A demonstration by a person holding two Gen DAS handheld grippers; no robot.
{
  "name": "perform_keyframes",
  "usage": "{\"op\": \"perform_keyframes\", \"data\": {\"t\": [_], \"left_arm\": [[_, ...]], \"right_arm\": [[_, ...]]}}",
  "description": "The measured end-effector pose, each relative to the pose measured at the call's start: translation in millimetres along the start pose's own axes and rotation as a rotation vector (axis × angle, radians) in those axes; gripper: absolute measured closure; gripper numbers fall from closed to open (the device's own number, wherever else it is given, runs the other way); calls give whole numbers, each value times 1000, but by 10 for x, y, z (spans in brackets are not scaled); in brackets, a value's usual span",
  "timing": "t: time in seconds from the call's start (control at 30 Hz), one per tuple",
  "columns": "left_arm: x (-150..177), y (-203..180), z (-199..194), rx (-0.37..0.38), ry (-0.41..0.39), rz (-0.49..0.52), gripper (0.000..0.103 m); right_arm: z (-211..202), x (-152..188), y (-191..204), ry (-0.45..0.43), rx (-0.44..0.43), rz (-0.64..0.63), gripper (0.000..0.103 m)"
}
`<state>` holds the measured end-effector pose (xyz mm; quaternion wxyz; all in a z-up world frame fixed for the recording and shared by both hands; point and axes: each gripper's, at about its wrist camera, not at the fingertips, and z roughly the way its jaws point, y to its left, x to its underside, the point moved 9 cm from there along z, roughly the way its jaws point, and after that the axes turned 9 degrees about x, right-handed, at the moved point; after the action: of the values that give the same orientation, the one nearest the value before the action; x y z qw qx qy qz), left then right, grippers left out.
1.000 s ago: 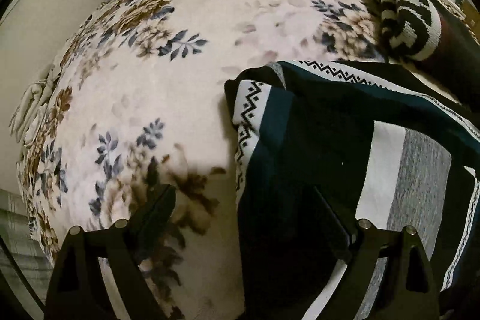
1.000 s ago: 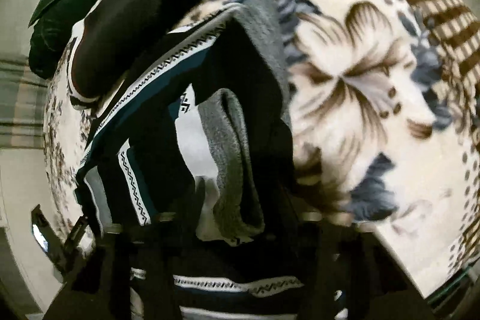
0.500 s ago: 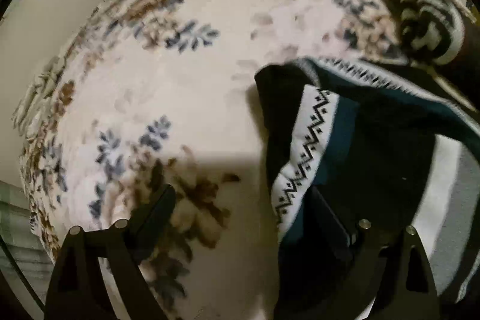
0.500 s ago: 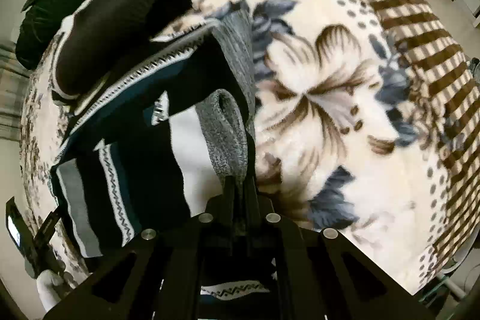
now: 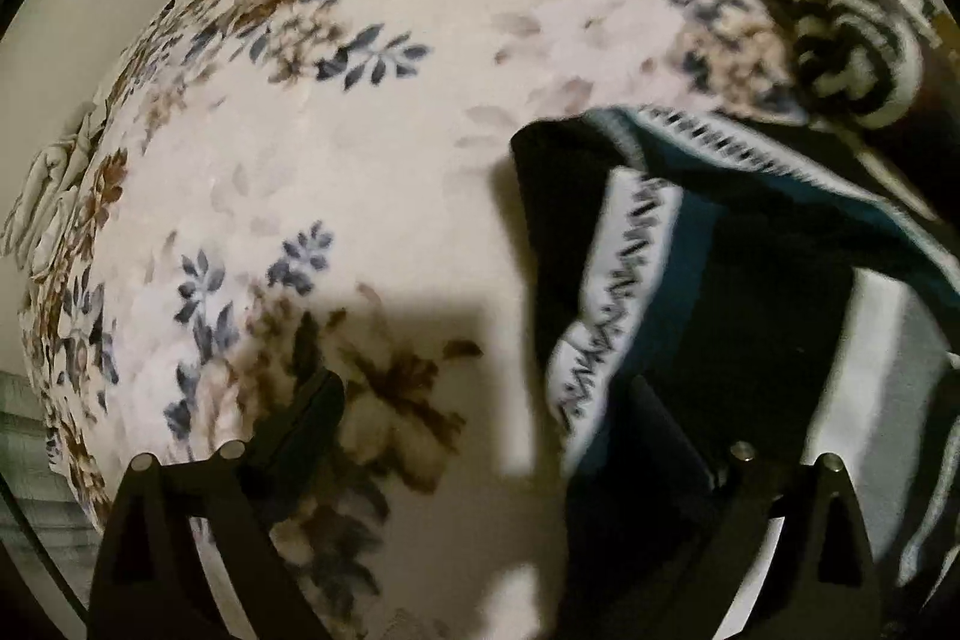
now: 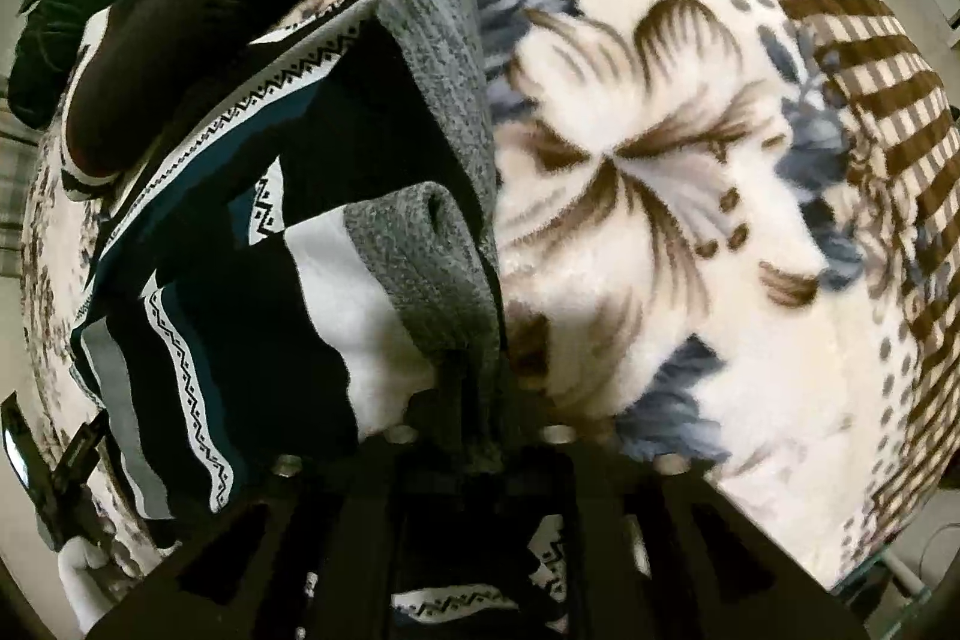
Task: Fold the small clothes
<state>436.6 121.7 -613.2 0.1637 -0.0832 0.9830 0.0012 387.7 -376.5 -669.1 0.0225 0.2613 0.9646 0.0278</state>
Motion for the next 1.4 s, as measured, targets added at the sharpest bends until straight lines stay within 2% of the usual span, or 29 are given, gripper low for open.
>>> {"op": "perform_keyframes", "data": {"t": [0.03, 0.07, 0.1, 0.2, 0.37, 0.47, 0.63, 0.8, 0.97, 1.17, 1.27, 1.4], "left_arm": [[5, -25, -69, 13, -13, 11, 5], [46, -52, -160, 26, -23, 23, 5], [121, -76, -247, 49, -27, 32, 5], [448, -122, -401, 110, 10, 56, 4], [1190, -85, -487, 201, 125, 60, 4], [1630, -25, -500, 218, 178, 68, 4], [2243, 148, -506, 194, 222, 78, 4], [2689, 319, -437, 139, 235, 78, 4], [3057, 400, -409, 127, 258, 70, 5], [3382, 428, -425, 153, 269, 60, 5], [3535, 403, -370, 188, 291, 56, 5], [3700, 341, -403, 244, 285, 52, 13]], "right_arm": [[-36, -12, 11, 1, -10, -1, 65], [-97, -7, 14, -3, -29, -2, 50], [-150, -5, 14, -4, -49, -2, 44], [-325, 125, -30, -15, -81, -7, 39], [-496, 570, -293, -3, -85, -3, 38], [-511, 977, -556, 28, -74, 11, 38], [-370, 1668, -1068, 77, -44, 49, 38], [-38, 2267, -1545, 144, -4, 46, 38], [222, 2683, -1745, 199, 0, 13, 38], [370, 3147, -1882, 267, -67, 2, 38], [464, 3283, -1915, 313, -140, -16, 38], [602, 3410, -1947, 366, -233, -68, 38]]}}
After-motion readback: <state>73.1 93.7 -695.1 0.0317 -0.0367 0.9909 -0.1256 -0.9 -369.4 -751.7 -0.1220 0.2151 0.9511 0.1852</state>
